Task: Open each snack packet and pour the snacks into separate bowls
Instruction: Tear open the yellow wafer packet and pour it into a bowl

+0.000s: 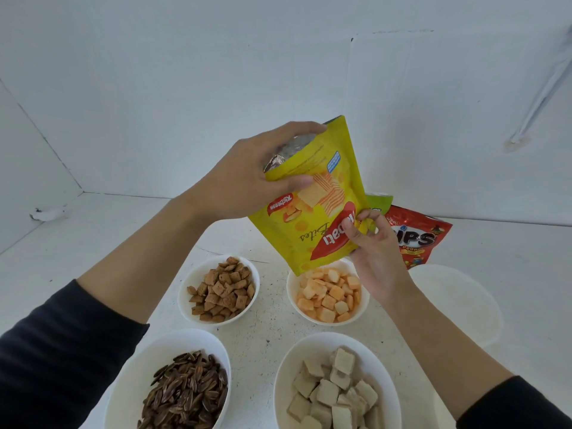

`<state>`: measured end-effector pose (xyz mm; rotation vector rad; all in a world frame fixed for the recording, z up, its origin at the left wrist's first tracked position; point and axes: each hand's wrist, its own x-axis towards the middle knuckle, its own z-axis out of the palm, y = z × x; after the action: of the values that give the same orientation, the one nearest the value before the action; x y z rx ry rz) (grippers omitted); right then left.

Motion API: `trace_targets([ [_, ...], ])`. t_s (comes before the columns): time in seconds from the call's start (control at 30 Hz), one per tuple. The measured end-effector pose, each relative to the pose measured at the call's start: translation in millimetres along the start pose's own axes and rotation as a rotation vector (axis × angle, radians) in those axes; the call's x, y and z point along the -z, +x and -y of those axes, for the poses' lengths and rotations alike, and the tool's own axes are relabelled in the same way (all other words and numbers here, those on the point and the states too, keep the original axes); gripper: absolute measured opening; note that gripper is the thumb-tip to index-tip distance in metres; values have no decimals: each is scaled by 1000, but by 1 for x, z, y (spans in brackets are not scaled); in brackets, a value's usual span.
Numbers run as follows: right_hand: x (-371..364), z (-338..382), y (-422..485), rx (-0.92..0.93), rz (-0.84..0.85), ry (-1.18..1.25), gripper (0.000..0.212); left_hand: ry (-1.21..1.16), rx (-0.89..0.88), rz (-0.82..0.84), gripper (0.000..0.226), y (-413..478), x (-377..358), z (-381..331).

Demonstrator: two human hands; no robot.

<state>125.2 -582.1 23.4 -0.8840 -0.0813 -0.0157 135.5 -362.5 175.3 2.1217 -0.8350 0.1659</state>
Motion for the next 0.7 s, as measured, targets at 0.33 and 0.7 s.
trace_targets([
  [0.33, 7, -5, -6, 1, -72, -97, 27, -86, 4, -37, 46, -17, -23, 17],
  [0.7, 9, -8, -5, -64, -168, -114, 22, -79, 36, 24, 40, -17, -25, 19],
])
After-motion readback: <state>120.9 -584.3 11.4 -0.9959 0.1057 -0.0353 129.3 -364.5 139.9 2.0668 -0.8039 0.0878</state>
